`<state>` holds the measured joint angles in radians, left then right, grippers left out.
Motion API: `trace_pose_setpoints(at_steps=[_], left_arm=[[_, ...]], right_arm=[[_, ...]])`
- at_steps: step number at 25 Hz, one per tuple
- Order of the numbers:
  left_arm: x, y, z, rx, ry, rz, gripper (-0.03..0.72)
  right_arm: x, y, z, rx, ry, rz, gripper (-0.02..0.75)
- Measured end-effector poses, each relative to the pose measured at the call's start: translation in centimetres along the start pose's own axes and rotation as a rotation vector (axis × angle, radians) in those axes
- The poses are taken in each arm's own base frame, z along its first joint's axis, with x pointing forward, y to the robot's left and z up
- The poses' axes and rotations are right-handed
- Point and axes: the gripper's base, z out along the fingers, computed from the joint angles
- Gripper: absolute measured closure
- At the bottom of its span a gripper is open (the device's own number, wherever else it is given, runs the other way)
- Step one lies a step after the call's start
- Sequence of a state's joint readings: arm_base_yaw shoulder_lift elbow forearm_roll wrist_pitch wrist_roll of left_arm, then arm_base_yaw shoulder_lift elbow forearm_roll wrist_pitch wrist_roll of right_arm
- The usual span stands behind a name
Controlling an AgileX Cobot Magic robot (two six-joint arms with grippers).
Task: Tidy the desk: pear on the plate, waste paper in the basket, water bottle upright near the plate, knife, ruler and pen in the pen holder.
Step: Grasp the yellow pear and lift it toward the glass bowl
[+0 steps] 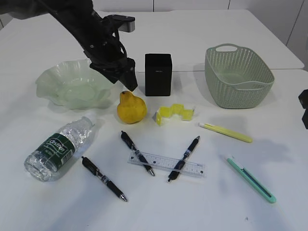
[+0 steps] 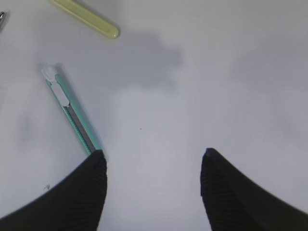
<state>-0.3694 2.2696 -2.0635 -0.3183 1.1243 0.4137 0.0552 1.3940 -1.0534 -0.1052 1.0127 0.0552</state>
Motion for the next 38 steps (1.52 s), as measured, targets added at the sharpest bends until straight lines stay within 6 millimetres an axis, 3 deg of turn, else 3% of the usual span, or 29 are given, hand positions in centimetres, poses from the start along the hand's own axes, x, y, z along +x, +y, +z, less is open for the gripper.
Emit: trace_pose_setpoints(at_steps=[15,38], left_arm=[[0.2,0.8,3.0,0.001,0.018,-0.028,0.161],[0.3,1.0,4.5,0.027,0.014,-0.056,0.161]], right_arm=[[0.0,0.0,0.0,0.0,0.0,0.001,0.282],[-0.1,0.0,0.0,-0.001,-0.01,0.001,0.282]])
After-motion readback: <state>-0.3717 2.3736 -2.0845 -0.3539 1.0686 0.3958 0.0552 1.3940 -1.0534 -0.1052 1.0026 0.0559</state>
